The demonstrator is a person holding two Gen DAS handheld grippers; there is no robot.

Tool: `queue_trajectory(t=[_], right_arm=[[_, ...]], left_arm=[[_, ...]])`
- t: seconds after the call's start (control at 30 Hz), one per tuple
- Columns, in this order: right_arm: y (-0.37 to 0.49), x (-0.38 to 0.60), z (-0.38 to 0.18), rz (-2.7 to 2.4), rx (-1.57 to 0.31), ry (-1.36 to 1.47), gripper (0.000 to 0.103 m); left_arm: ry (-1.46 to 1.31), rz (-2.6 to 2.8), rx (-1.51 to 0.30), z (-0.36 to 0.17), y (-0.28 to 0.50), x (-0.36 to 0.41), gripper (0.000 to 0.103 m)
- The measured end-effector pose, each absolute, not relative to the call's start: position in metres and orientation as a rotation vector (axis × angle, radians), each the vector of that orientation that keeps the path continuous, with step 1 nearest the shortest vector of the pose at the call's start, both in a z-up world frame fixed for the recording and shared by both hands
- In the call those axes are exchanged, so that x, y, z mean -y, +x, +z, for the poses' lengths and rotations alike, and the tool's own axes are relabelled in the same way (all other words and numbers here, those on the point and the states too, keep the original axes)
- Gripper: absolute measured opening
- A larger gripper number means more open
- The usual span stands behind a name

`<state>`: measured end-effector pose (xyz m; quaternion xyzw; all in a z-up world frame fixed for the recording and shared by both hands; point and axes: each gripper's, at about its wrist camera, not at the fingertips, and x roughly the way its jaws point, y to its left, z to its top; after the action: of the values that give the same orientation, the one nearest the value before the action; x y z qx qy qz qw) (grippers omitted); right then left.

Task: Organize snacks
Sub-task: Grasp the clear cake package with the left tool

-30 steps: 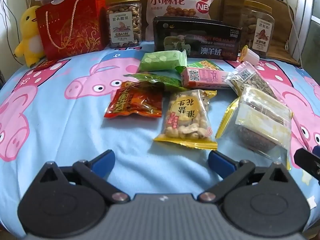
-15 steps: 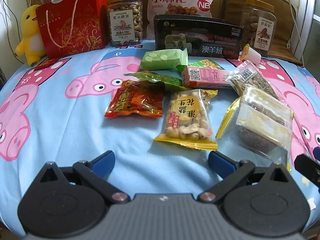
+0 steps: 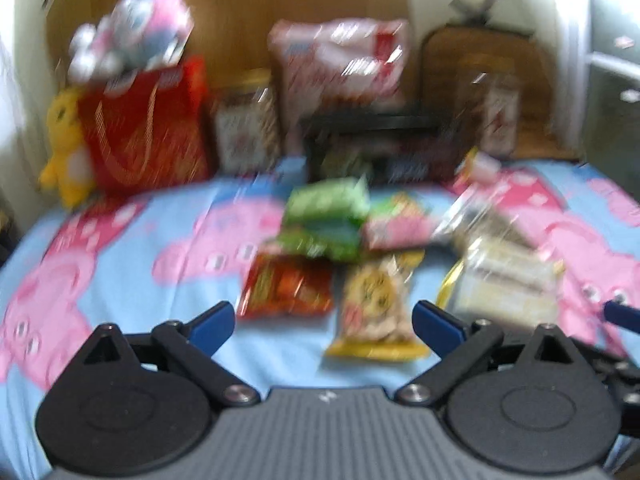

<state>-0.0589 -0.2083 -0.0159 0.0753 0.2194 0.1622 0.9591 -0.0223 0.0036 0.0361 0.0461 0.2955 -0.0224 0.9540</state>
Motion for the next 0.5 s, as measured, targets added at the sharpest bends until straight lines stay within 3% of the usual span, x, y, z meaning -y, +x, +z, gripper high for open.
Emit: queue_trajectory(t=[0.13,0.23,0.33,0.4,0.5], right_arm=[[-0.056,0.202,-0.016,0.359,-0.461,0.128,0.070],[-0.055,0.196,-0.017,0.372,-0.465,0.099,0.065],[-0.054,0.190,-0.018,0.367,-0.469,0.061,0.065],[-0.052,0.187,-0.020,0.354,-0.475,0.036,0.064],[-0.046,0.188,-0.024,0.335,-0.503,0.021,0.060]], left_arm=[[0.076,-0.215,-0.519,0.051,-0.023,-0.002,0.099],[0.074,-0.366,-0.562,0.057,-0.009,0.004,0.091],[0.069,-0.451,-0.630,0.050,0.011,0.013,0.075],[0.035,-0.501,-0.718,0.040,0.031,0.016,0.057],[-0.020,-0.569,-0.808,0.026,0.043,0.017,0.054]])
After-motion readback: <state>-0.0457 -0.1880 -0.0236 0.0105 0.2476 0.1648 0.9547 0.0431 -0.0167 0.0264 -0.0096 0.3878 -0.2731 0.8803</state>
